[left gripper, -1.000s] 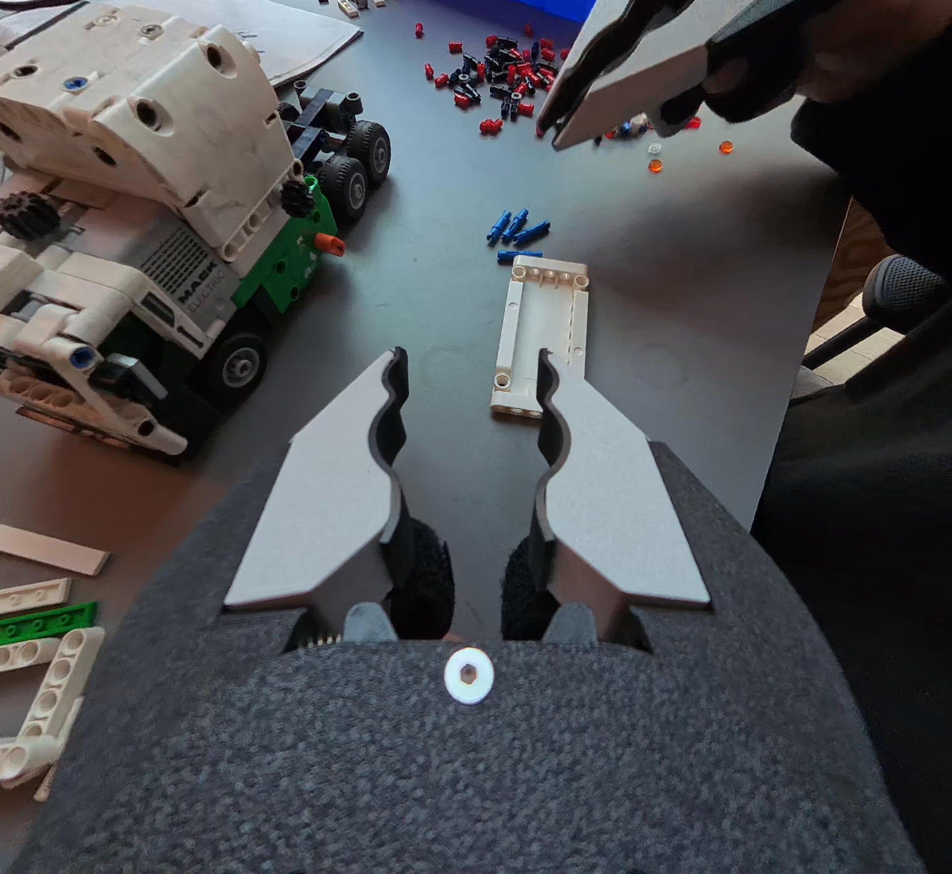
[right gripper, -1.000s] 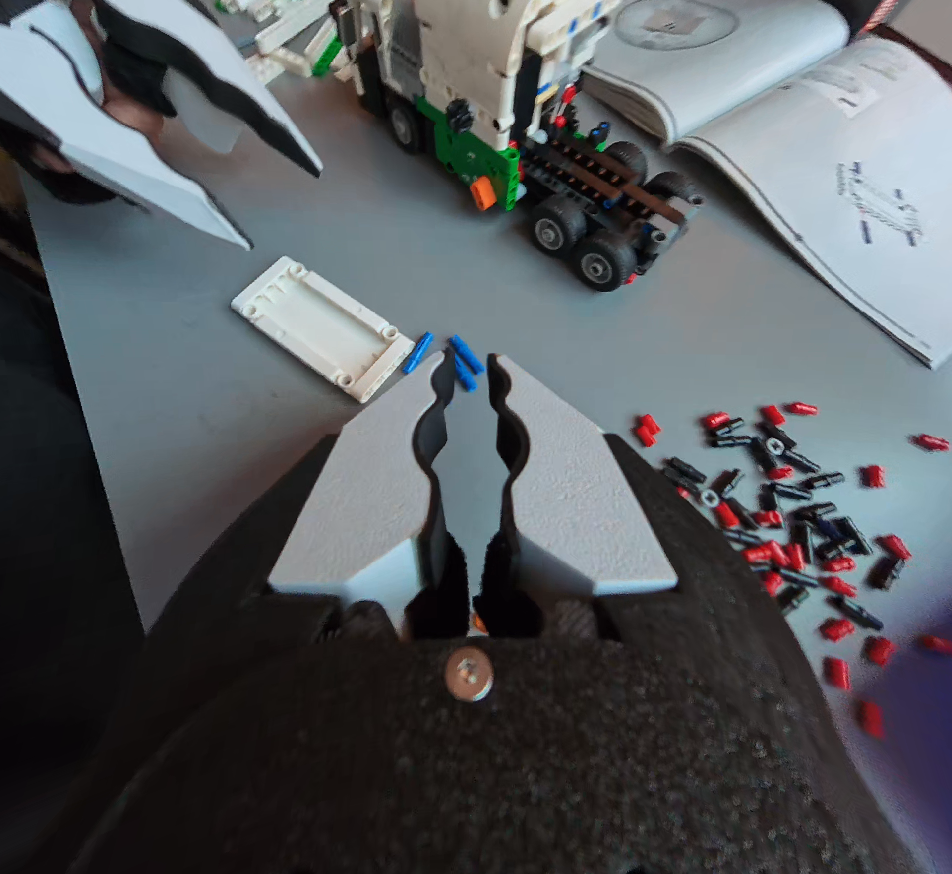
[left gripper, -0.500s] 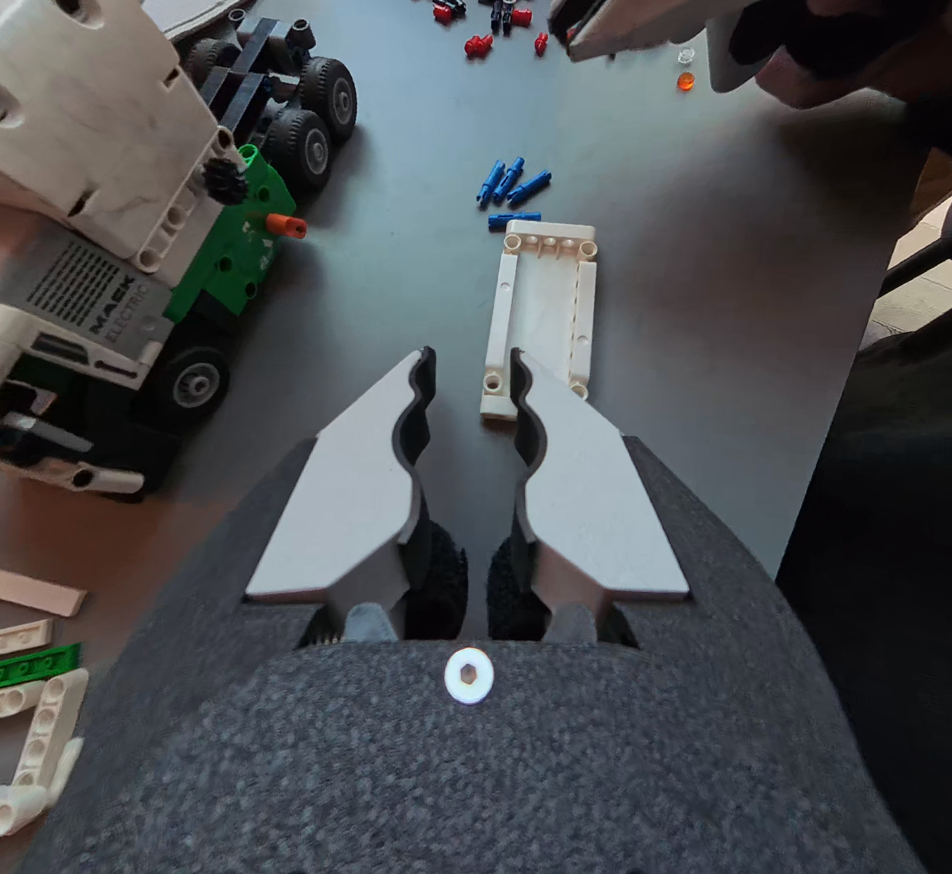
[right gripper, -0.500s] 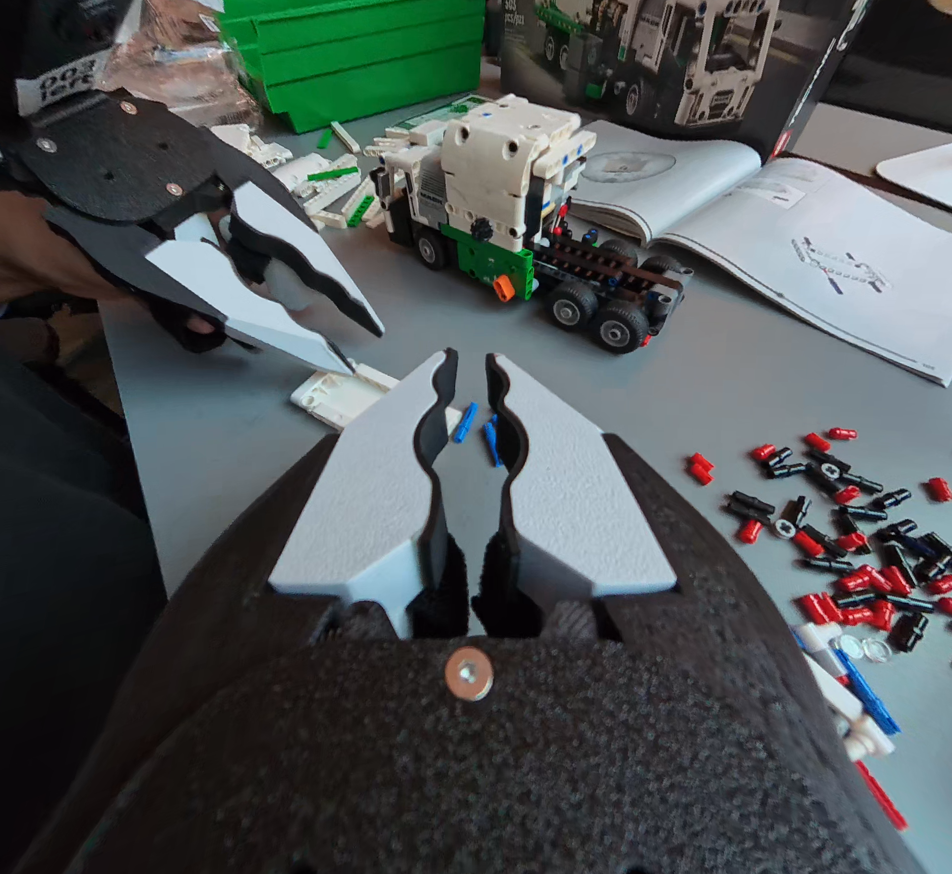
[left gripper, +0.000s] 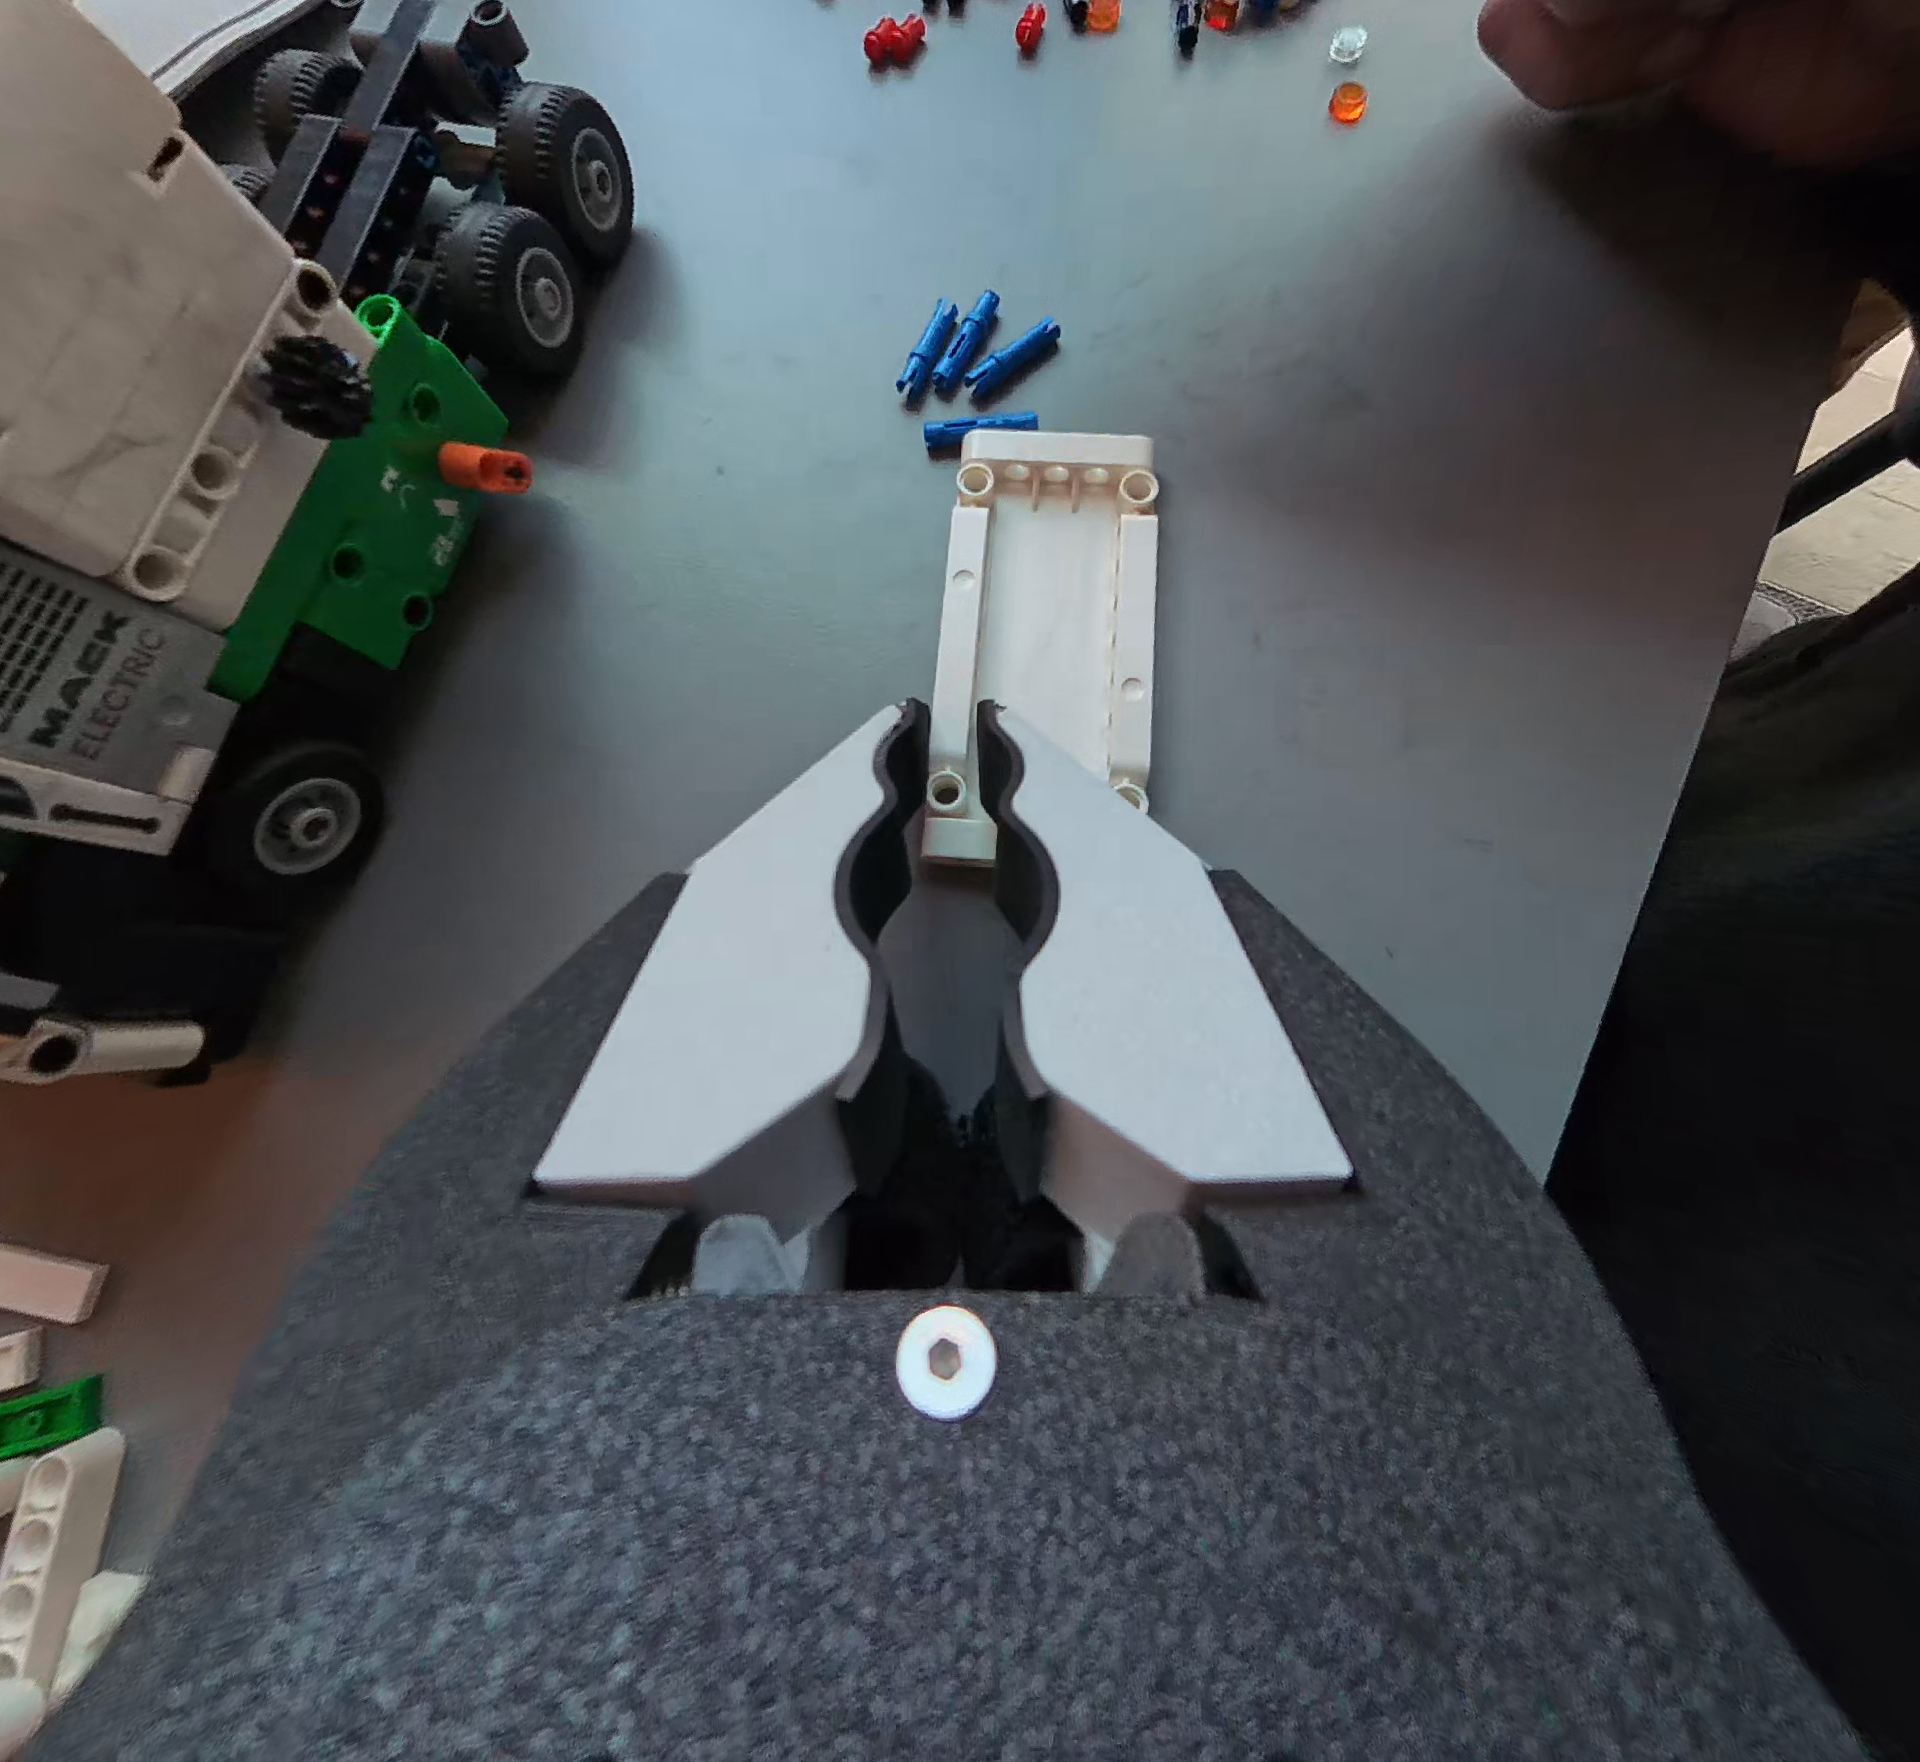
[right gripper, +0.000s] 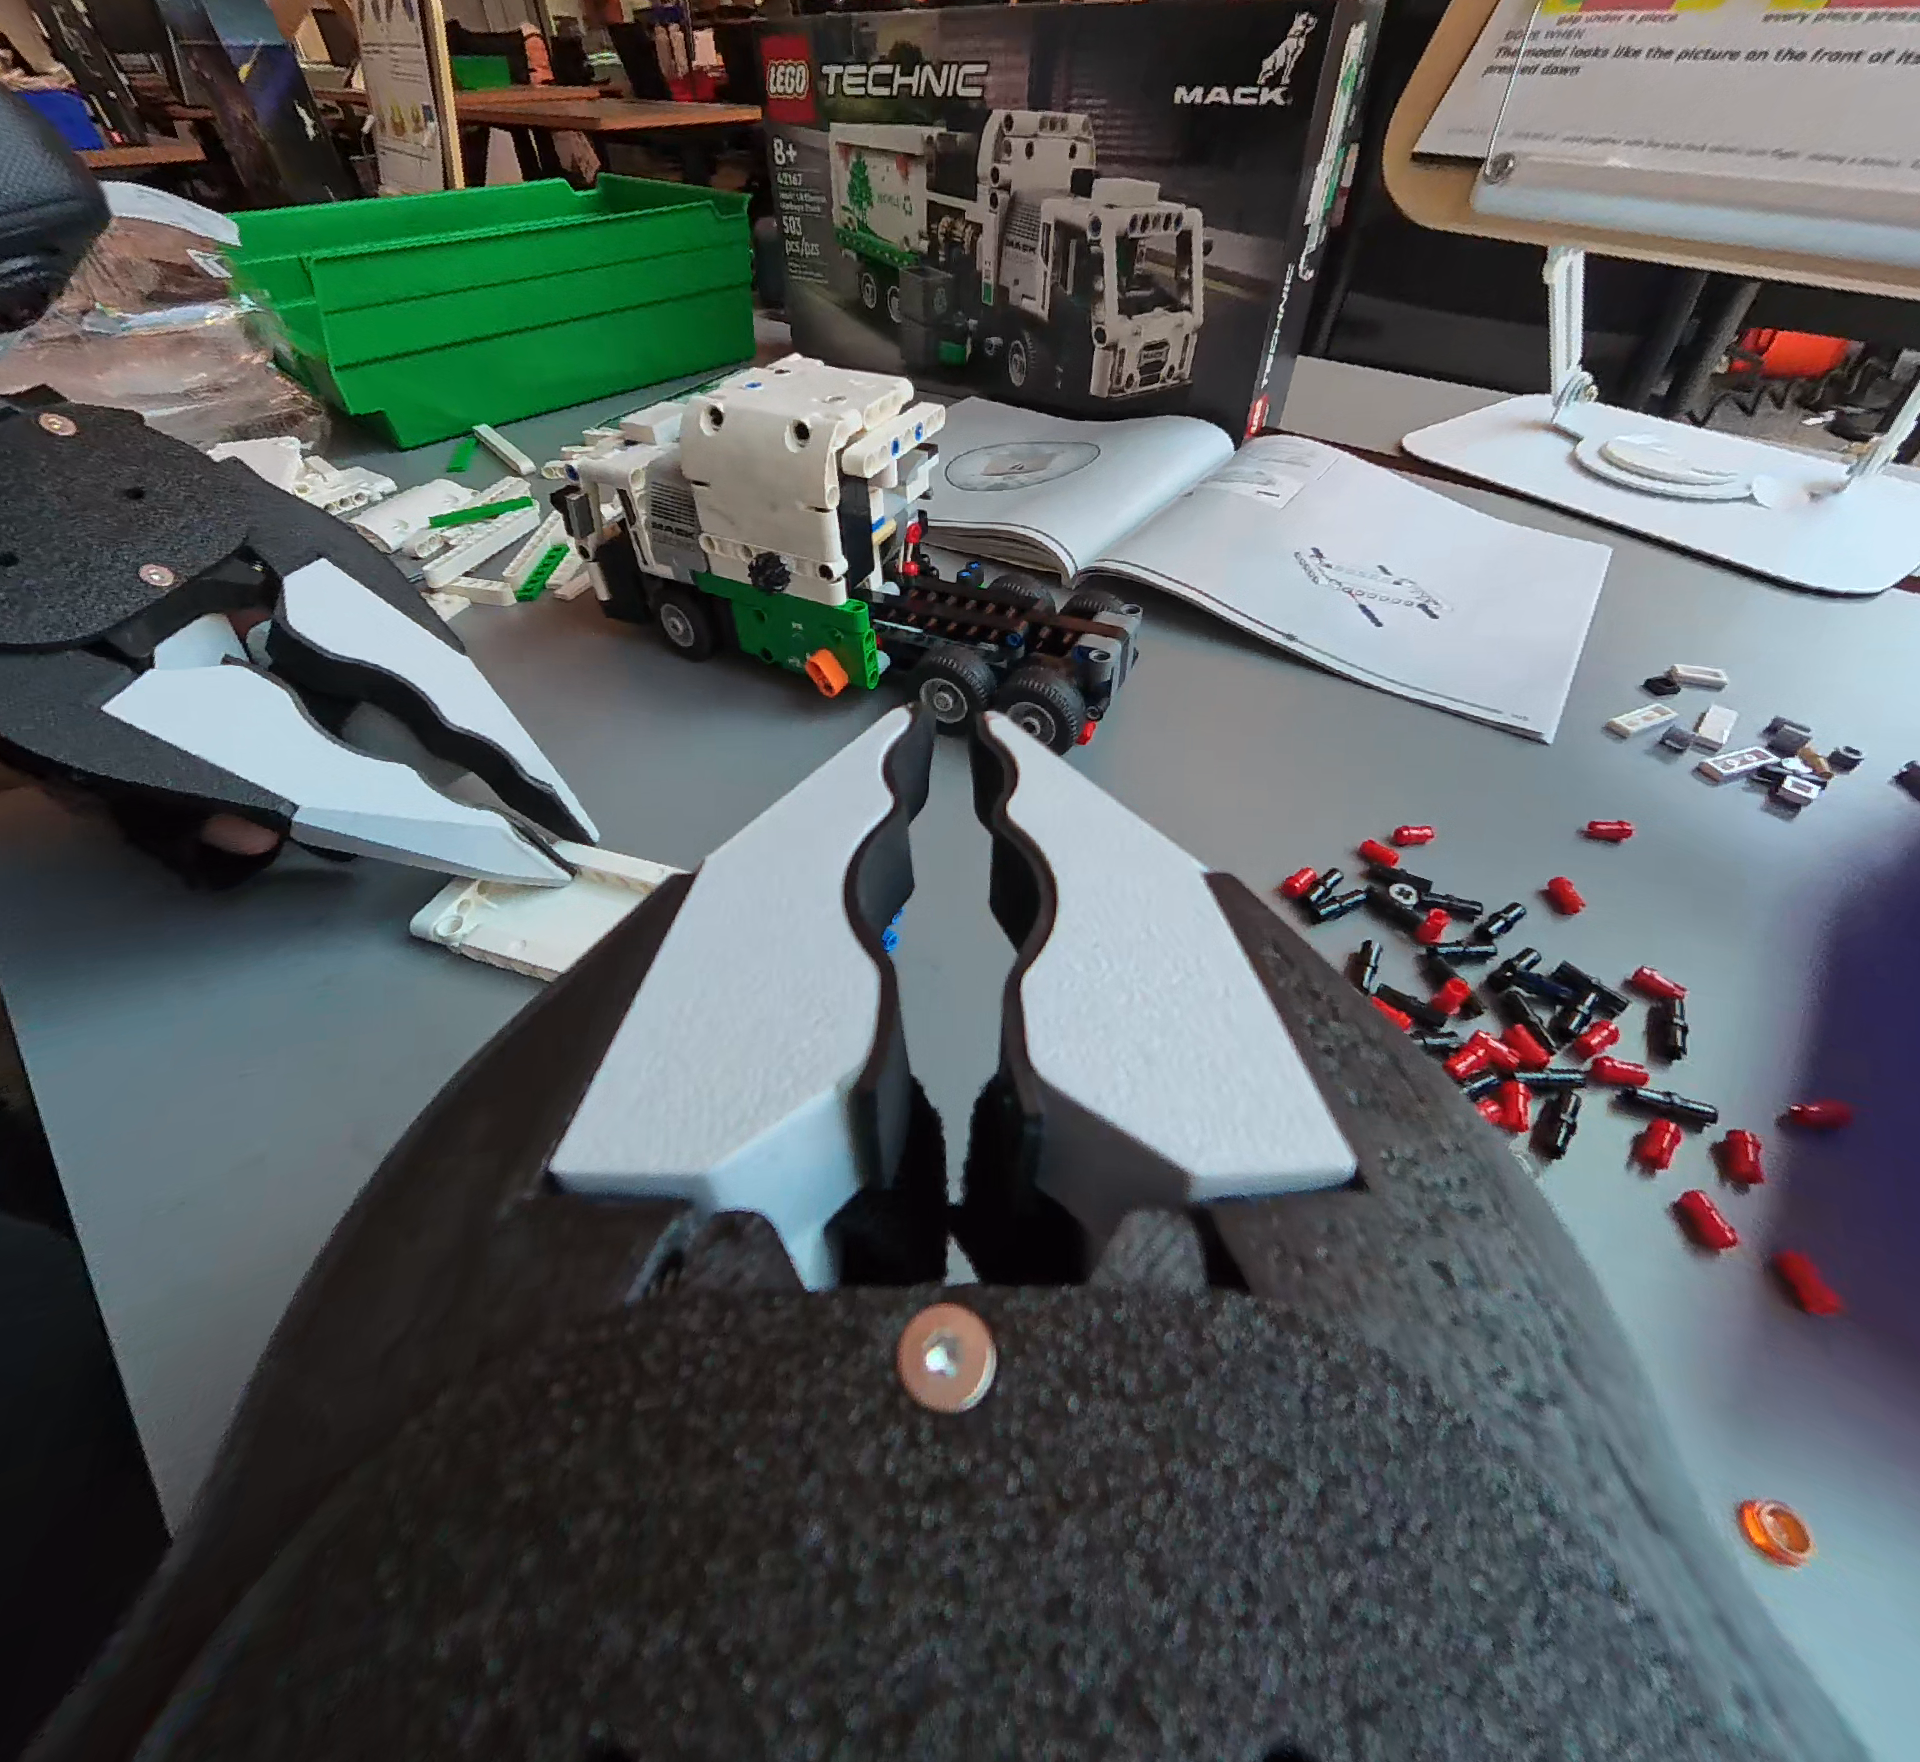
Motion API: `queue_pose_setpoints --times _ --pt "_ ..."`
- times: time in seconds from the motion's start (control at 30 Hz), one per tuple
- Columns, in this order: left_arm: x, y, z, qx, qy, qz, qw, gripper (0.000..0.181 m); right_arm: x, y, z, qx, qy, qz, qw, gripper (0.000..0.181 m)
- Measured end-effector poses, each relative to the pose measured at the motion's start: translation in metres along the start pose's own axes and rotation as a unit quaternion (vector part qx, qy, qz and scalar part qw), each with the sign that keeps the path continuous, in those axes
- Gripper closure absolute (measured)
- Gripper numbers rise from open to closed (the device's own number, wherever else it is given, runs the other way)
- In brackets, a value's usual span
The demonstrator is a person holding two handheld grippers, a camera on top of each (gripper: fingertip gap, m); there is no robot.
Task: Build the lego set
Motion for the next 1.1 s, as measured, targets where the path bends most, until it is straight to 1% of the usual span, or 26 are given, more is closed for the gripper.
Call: queue_pose_setpoints --times 0.03,0.33,0.57,0.7,0.77,0.8,0.87,0.93,1.0,1.1 --pt "0.0 0.0 0.0 0.0 -0.003 0.002 1.0 0.174 0.0 0.0 0.0 0.002 -0.002 0.001 1.0 0.175" --pt "-0.005 0.0 0.0 0.005 -0.024 0.027 0.999 0.174 -0.003 0.0 -0.001 -0.006 0.002 0.015 1.0 0.175" --pt "-0.006 0.0 0.0 0.005 -0.027 0.026 0.999 0.175 -0.003 0.0 -0.001 -0.006 0.006 0.015 1.0 0.175" --pt "-0.001 0.001 0.002 0.004 0.019 -0.031 0.999 0.175 -0.005 0.0 -0.002 -0.01 0.02 0.017 1.0 0.173" --pt "0.005 0.001 0.004 0.007 0.043 -0.085 0.995 0.175 -0.01 -0.001 -0.002 -0.017 0.044 0.011 0.999 0.171" --pt "0.008 0.002 0.005 0.007 0.06 -0.112 0.992 0.175 -0.014 -0.001 -0.004 -0.03 0.072 0.006 0.997 0.168" --pt "0.013 0.003 0.009 0.0 0.089 -0.167 0.982 0.175 -0.023 -0.005 -0.01 -0.086 0.122 0.007 0.989 0.157" --pt "0.019 0.006 0.013 0.0 0.113 -0.22 0.969 0.175 -0.032 -0.012 -0.015 -0.149 0.175 0.022 0.973 0.156" --pt "0.022 0.006 0.017 0.006 0.123 -0.255 0.959 0.175 -0.038 -0.015 -0.021 -0.176 0.18 0.036 0.967 0.155" --pt "0.024 0.005 0.022 0.016 0.133 -0.28 0.95 0.175 -0.048 -0.016 -0.026 -0.198 0.197 0.033 0.96 0.156"
Point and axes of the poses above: each gripper's, where its closed fingertips meet, z back along the fingers, y out of its top, x = y × z across the jaws, the point moved 10 cm from there along z, back along the fingers, and after that the axes turned 15 degrees about -y, right-handed, at the moved point
